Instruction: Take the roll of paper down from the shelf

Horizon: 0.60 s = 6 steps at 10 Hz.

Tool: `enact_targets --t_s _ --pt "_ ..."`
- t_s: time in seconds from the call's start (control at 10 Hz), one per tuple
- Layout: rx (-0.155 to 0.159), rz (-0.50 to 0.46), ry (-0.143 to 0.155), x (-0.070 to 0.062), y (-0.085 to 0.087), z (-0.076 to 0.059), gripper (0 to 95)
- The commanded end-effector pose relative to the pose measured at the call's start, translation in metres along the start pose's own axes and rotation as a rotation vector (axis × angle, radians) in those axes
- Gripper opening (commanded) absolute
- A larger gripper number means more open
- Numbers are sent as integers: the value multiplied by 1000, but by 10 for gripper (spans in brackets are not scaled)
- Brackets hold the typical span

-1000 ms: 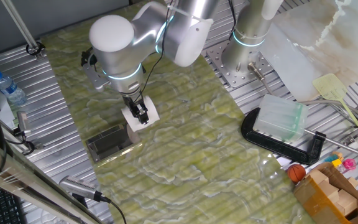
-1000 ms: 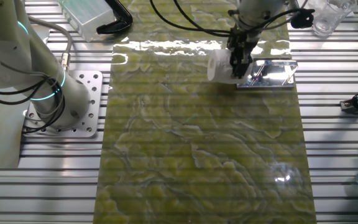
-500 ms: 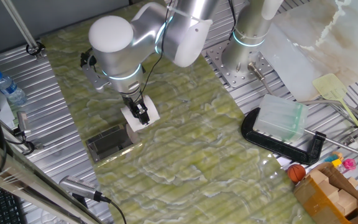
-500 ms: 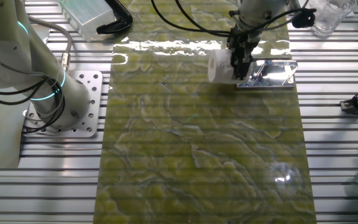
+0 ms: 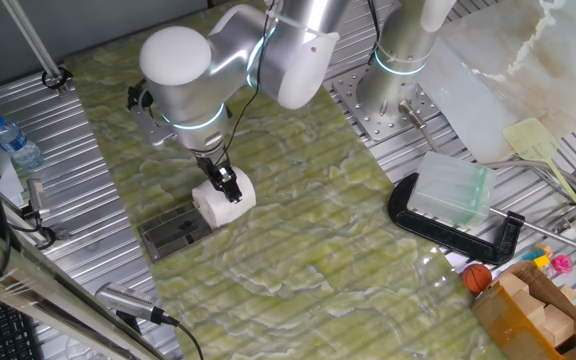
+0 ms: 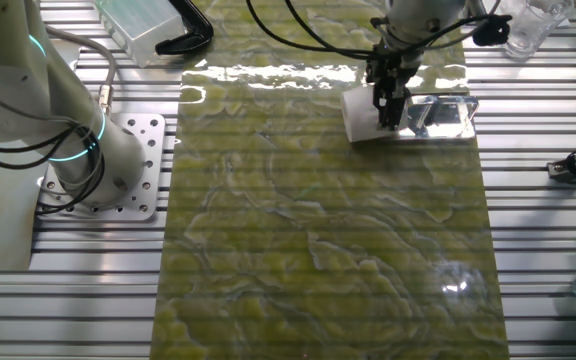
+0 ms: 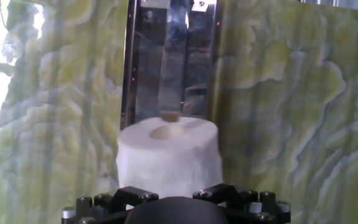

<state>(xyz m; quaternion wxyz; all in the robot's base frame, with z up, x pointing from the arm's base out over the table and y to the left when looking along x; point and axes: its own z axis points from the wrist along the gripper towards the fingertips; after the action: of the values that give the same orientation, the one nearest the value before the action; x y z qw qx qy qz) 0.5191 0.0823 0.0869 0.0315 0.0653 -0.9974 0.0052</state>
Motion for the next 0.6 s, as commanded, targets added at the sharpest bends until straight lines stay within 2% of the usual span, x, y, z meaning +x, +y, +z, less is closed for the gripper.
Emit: enact_targets --t_s 0.1,0.2,0.4,0.6 --pt "1 6 2 1 0 -3 950" --pt "1 6 2 1 0 -3 950" --pt "-2 2 -2 1 2 -12 950" --pt "-18 5 -18 0 5 -28 950"
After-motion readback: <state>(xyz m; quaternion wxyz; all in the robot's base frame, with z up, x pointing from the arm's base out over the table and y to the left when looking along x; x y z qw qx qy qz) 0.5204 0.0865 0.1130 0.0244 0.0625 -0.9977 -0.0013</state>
